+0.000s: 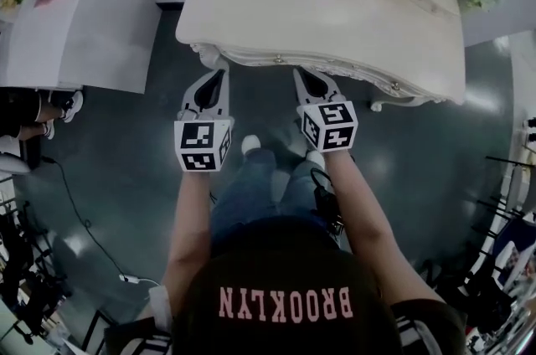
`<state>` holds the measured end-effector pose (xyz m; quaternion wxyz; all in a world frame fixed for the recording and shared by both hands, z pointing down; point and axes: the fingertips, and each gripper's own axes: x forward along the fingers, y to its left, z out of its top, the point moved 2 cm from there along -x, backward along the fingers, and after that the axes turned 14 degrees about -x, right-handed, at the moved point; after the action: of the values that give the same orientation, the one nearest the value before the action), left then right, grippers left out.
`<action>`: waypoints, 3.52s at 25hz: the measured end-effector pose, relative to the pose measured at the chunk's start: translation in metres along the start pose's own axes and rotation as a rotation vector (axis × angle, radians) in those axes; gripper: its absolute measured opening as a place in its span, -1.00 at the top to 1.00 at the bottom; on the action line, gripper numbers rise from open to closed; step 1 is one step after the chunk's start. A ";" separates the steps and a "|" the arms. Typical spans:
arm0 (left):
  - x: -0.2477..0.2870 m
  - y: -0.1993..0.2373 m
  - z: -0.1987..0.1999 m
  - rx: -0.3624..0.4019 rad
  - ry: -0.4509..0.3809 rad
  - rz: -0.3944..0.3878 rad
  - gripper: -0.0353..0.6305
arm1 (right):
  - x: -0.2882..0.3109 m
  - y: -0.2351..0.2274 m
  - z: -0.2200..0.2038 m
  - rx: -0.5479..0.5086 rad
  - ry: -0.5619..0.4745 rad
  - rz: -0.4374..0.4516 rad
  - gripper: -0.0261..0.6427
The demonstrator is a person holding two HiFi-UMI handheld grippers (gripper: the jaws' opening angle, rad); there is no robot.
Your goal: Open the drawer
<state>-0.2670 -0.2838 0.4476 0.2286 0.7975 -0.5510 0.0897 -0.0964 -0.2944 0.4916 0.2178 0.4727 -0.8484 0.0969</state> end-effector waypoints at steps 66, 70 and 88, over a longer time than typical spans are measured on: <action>-0.029 0.043 -0.104 -0.172 0.154 0.049 0.88 | 0.089 0.050 -0.147 0.225 0.437 -0.017 0.61; -0.041 0.039 -0.110 -0.178 0.150 0.056 0.88 | 0.080 0.061 -0.151 0.221 0.434 0.000 0.61; -0.100 0.029 -0.130 -0.183 0.139 0.106 0.88 | 0.030 0.106 -0.175 0.214 0.488 0.032 0.61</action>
<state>-0.3171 -0.1480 0.5295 0.3331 0.7350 -0.5810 0.1062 -0.1513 -0.1955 0.6651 0.3632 0.4424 -0.7630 0.3005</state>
